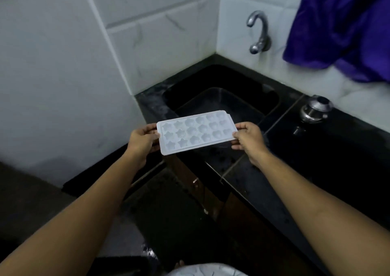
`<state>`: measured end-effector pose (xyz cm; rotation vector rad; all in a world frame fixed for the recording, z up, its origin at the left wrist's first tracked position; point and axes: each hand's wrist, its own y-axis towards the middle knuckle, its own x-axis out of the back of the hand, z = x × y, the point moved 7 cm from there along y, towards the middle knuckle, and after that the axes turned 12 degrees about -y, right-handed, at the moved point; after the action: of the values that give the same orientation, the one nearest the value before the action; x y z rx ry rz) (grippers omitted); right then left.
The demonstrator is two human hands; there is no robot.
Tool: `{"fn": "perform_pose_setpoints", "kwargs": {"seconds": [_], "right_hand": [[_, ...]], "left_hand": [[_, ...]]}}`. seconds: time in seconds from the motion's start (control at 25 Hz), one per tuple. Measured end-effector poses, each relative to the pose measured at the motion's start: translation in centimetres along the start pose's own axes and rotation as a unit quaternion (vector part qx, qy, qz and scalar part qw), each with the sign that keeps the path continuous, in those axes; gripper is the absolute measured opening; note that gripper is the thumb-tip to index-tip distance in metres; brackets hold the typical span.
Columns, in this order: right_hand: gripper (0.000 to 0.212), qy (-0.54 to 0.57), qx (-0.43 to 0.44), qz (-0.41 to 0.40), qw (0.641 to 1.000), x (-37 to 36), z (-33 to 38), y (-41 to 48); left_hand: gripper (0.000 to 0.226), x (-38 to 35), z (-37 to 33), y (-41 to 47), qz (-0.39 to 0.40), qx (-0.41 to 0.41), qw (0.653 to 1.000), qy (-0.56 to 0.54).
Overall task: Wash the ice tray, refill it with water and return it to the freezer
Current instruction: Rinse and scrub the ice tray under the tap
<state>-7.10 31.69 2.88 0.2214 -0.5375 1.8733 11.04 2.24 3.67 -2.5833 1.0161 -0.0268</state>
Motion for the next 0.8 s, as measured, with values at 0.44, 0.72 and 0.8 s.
{"fn": "perform_pose_setpoints", "kwargs": {"seconds": [0.44,0.72,0.8], "right_hand": [[0.022,0.044,-0.005,-0.103,0.994,3.2,0.7,4.7],[0.022,0.102,0.013,-0.049,0.993,3.4,3.4,10.3],[0.024,0.105,0.012,-0.055,0.993,3.5,3.7,11.7]], "left_hand": [[0.021,-10.0,-4.3,13.4,0.125,-0.019,0.99,0.07],[0.017,-13.8,-6.9,20.8,0.156,0.025,0.984,0.086],[0.017,-14.8,-7.3,22.8,0.172,0.037,0.979,0.102]]}}
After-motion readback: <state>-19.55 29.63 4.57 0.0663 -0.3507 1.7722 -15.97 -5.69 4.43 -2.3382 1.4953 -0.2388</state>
